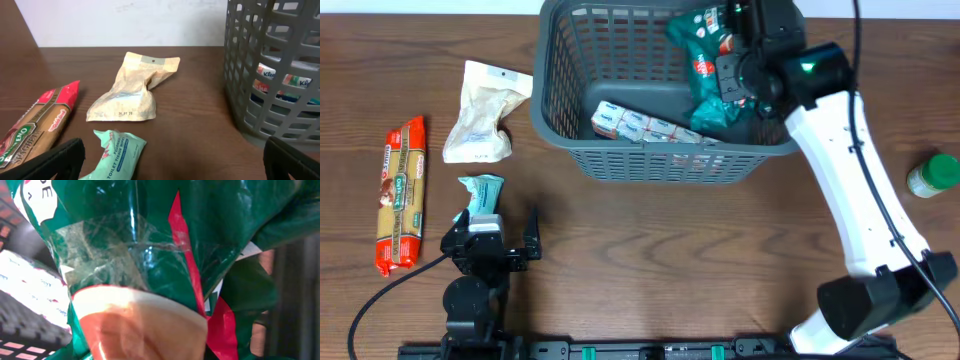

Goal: Pack container
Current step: 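Lower the coffee bag into the basket and release it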

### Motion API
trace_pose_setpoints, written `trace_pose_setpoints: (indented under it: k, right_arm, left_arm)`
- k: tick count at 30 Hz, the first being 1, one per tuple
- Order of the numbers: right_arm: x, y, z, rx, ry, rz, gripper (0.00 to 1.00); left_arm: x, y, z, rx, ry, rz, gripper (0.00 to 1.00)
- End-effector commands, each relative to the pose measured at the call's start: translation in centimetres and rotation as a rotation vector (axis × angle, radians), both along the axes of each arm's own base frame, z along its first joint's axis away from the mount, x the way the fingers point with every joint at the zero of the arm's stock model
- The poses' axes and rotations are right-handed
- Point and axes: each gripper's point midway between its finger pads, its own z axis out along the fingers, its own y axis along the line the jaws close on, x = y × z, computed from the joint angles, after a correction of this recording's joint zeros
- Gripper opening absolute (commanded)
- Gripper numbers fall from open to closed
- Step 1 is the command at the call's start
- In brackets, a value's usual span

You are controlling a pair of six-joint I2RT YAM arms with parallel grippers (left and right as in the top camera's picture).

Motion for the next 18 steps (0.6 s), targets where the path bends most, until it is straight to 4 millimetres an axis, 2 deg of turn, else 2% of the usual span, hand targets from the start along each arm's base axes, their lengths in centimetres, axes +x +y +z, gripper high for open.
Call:
trace_pose_setpoints:
  k: [1,9,15,16,17,18]
  right_arm:
    - [0.5,0.9,2.4,0.012,-0.077,-0.011,0.01]
    - [1.0,1.5,0.7,-0.001,-0.045,-0.002,0.01]
    - [1.3,1.5,0.5,-0.002,-0.046,-0.004,0.01]
    - [1.4,1.6,0.6,0.000,-0.050,-0.004,0.03]
    - [1.4,1.6,0.6,0.001,-0.053,-0.004,0.16]
    - [1.5,1.6,0.7,0.002,-0.056,-0.004,0.35]
  left_arm:
    - [0.0,0.1,-1.3,0.014,0.027,0.002,0.99]
    - [0.0,0.1,-1.3,0.014,0.027,0.002,0.99]
    - [0.0,0.1,-1.3,0.014,0.027,0.002,0.99]
    - [0.0,0.1,-1.3,0.014,0.027,0.003,0.99]
    - [0.0,0.1,-1.3,0.014,0.027,0.003,0.99]
    - [0.0,0.1,-1.3,0.014,0.027,0.003,0.99]
